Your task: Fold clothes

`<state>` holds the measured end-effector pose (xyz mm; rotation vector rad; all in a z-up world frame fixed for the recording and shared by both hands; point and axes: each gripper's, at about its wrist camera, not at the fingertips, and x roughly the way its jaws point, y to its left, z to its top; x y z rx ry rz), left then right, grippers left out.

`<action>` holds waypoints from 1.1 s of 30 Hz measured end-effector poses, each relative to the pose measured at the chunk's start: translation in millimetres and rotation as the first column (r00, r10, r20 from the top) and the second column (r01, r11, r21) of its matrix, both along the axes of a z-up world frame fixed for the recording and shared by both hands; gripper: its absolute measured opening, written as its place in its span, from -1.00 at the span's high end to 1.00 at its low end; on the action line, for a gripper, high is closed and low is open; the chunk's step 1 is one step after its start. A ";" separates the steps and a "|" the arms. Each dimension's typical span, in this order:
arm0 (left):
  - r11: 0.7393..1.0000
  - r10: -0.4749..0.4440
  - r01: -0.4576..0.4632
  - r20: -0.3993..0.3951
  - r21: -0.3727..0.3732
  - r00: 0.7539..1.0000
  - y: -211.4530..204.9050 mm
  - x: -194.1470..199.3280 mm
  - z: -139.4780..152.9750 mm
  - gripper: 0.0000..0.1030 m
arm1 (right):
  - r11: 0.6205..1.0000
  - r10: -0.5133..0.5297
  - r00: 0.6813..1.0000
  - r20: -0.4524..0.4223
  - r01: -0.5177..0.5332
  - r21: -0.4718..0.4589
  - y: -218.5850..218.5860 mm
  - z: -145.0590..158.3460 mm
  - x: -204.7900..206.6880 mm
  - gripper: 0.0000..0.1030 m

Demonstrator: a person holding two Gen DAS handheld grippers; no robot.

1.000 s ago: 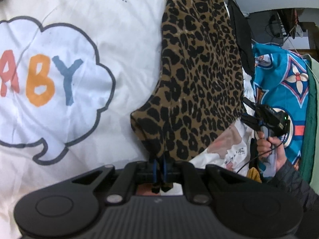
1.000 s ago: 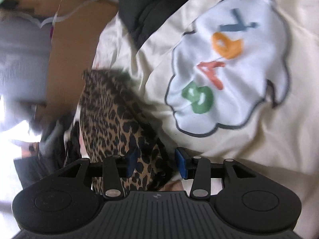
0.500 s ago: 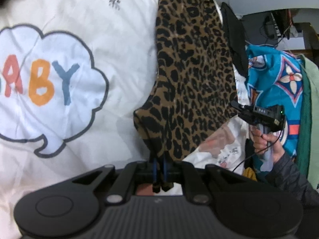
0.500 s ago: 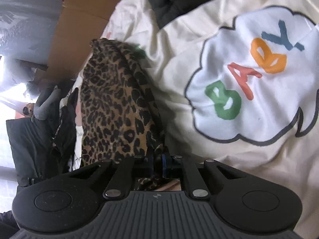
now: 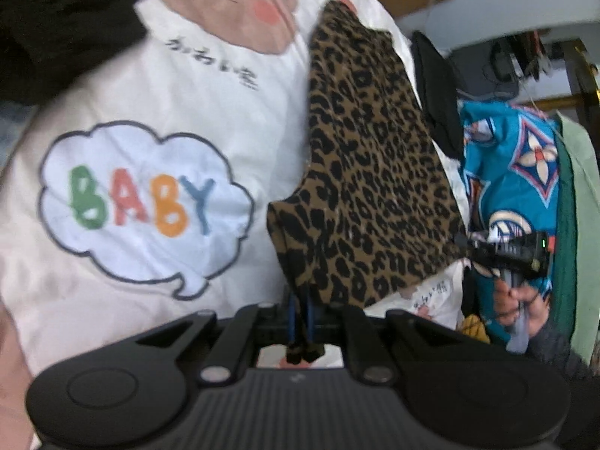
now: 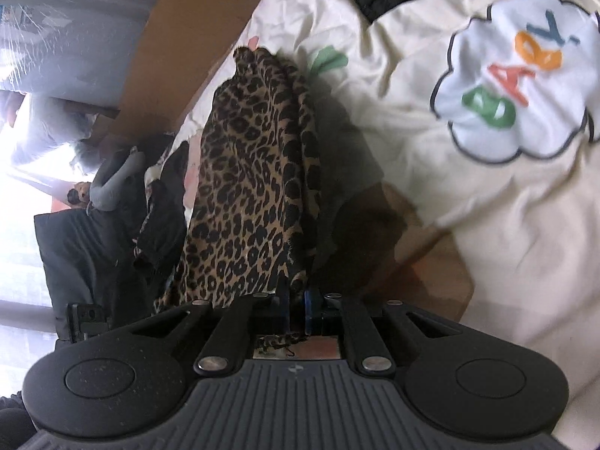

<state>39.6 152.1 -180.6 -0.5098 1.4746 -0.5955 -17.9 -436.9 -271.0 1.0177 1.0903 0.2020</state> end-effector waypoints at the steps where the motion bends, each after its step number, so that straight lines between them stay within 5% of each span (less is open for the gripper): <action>1: 1.000 -0.007 0.007 0.000 0.009 1.000 2.4 0.0 0.0 0.89 | 1.000 0.002 1.000 -0.008 -0.002 0.003 3.8 -0.1 -1.8 0.91; 11: 0.996 0.006 -0.006 0.000 0.084 1.000 16.9 0.4 -9.9 0.89 | 0.998 0.027 0.995 -0.100 -0.021 0.059 39.7 -27.7 -27.4 0.91; 21: 0.989 0.034 -0.033 -0.007 0.141 0.999 8.9 -9.4 -43.0 0.84 | 0.997 0.040 0.993 -0.114 -0.046 -0.055 42.9 -45.1 -33.3 0.80; 25: 0.988 0.075 -0.074 0.001 0.132 0.997 15.1 -9.1 -46.6 0.66 | 0.999 0.034 0.995 -0.097 -0.037 -0.025 43.7 -47.4 -33.8 0.24; 33: 0.988 0.151 -0.150 -0.032 0.026 0.988 33.5 -13.2 -59.2 0.37 | 0.999 0.018 0.996 -0.083 -0.015 0.044 41.5 -58.9 -30.3 0.18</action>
